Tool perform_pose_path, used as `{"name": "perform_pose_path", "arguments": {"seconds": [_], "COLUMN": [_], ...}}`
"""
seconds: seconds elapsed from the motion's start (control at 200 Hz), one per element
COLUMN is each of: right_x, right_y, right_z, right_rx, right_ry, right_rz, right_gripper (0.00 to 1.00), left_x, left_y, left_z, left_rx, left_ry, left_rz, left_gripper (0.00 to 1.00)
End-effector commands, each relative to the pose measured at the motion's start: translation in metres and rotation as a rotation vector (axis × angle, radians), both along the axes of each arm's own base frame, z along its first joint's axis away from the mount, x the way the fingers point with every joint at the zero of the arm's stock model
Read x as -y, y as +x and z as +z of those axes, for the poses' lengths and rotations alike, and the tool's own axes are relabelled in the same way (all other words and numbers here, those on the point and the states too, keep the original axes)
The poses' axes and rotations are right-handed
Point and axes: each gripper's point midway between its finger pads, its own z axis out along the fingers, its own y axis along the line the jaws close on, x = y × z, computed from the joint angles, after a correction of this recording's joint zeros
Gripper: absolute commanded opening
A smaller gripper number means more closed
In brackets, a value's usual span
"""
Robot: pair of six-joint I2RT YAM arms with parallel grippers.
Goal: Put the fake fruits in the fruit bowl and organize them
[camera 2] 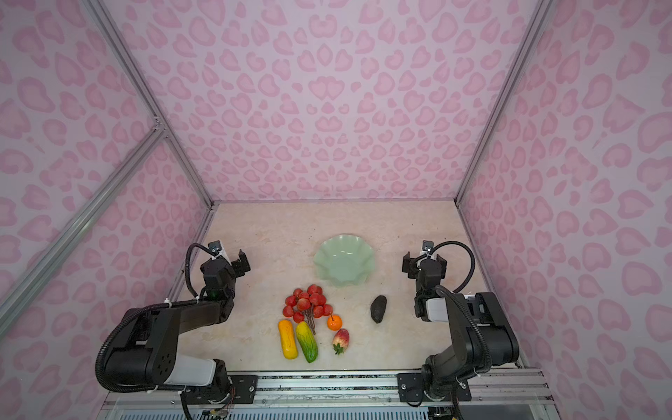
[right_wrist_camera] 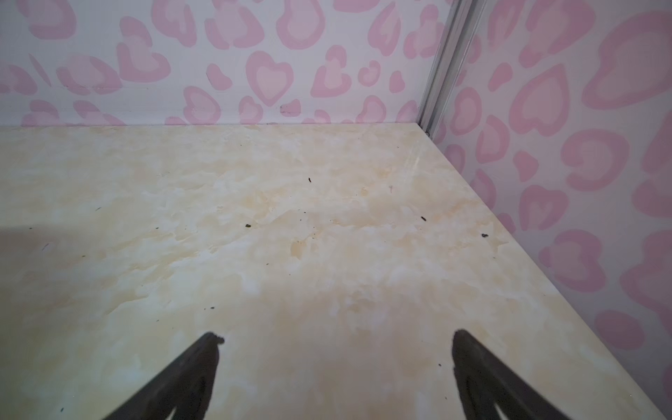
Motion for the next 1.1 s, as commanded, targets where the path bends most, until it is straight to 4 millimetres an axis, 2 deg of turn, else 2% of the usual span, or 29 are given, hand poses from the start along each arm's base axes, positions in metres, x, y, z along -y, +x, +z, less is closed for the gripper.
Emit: {"name": "perform_pose_path", "arguments": {"seconds": [0.0, 0.52, 0.58, 0.61, 0.635, 0.7, 0.735, 0.765, 0.8, 0.88, 0.925, 1.03, 1.095], "right_x": [0.0, 0.0, 0.0, 0.0, 0.0, 0.0, 0.0, 0.0, 0.0, 0.0, 0.0, 0.0, 0.001], "right_y": [0.0, 0.001, 0.001, 0.001, 0.001, 0.001, 0.001, 0.001, 0.001, 0.001, 0.001, 0.0, -0.002], "right_z": [0.001, 0.001, 0.0, 0.0, 0.0, 0.0, 0.0, 0.0, 0.0, 0.0, 0.0, 0.001, 0.004], "right_rx": [0.006, 0.004, 0.003, 0.002, 0.002, 0.001, 0.002, 0.002, 0.003, 0.002, 0.003, 0.006, 0.021], "right_ry": [0.007, 0.012, 0.012, 0.012, 0.012, 0.011, 0.012, 0.011, 0.012, 0.011, 0.011, 0.01, 0.011], "right_rz": [0.0, 0.002, 0.001, 0.001, 0.002, 0.003, 0.002, 0.002, 0.003, 0.002, 0.003, 0.003, -0.008], "right_gripper": [0.99, 0.99, 0.99, 0.99, 0.99, 0.99, 0.99, 0.99, 0.99, 0.99, 0.99, 0.99, 0.99], "left_x": [0.0, 0.0, 0.007, 0.011, 0.015, 0.009, 0.009, 0.009, 0.009, 0.008, 0.005, 0.004, 0.005], "left_y": [0.003, 0.005, 0.016, 0.028, 0.036, 0.05, 0.049, 0.047, 0.04, 0.015, 0.008, 0.008, 0.008], "left_z": [0.004, 0.002, -0.002, -0.003, -0.011, -0.024, -0.027, -0.017, -0.004, 0.001, 0.003, 0.006, 0.019], "left_rx": [0.011, 0.001, -0.052, -0.094, -0.165, -0.274, -0.282, -0.234, -0.15, -0.038, -0.005, -0.011, -0.002], "left_ry": [-0.002, -0.026, -0.028, -0.028, -0.036, -0.049, -0.063, -0.067, -0.061, -0.054, -0.053, -0.053, -0.039], "left_rz": [0.002, -0.028, -0.082, -0.111, -0.135, -0.107, -0.113, -0.119, -0.12, -0.109, -0.095, -0.084, -0.091], "left_gripper": [0.97, 0.97, 0.97, 0.97, 0.97, 0.97, 0.97, 0.96, 0.97, 0.97, 0.96, 0.97, 0.97]}}
